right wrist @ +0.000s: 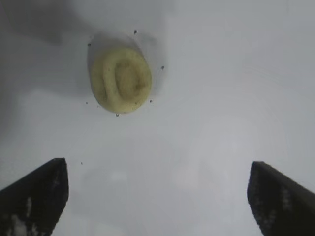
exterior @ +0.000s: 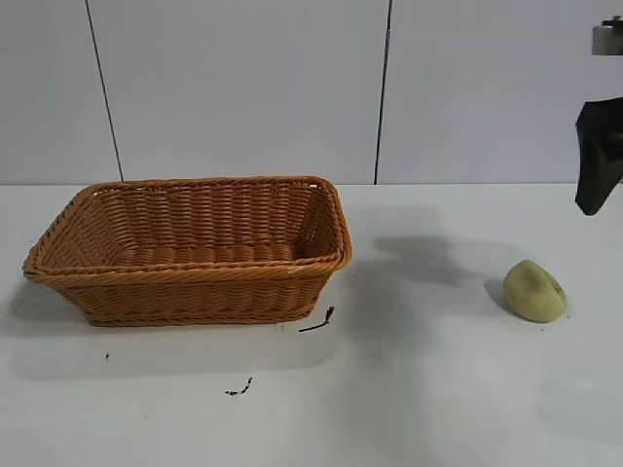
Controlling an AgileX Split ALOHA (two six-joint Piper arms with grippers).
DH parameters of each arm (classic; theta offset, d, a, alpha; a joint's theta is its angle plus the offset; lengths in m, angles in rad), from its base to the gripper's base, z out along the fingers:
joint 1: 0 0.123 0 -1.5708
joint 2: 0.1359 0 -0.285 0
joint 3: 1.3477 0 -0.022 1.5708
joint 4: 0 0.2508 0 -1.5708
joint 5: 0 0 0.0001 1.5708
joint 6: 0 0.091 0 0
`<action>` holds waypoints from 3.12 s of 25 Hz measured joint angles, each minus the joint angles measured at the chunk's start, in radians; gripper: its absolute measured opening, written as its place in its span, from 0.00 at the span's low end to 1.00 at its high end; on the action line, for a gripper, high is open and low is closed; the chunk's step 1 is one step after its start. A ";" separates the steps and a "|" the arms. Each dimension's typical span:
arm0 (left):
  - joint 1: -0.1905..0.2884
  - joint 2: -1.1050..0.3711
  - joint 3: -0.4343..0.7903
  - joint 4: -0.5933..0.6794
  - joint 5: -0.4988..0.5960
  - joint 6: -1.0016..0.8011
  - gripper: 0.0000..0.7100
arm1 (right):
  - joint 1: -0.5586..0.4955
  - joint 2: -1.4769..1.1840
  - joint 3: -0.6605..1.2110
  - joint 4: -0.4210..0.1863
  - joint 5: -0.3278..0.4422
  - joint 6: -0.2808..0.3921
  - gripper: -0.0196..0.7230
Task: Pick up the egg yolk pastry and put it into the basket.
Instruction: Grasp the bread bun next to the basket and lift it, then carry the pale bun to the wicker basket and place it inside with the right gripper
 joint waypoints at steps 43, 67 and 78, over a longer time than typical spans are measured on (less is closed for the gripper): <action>0.000 0.000 0.000 0.000 0.000 0.000 0.98 | 0.055 0.318 -0.096 0.036 -0.119 -0.032 0.21; 0.000 0.000 0.000 0.000 0.000 0.000 0.98 | 0.238 0.189 -0.595 0.070 0.246 -0.029 0.21; 0.000 0.000 0.000 0.000 0.000 0.000 0.98 | 0.571 0.358 -0.835 0.055 0.250 0.014 0.21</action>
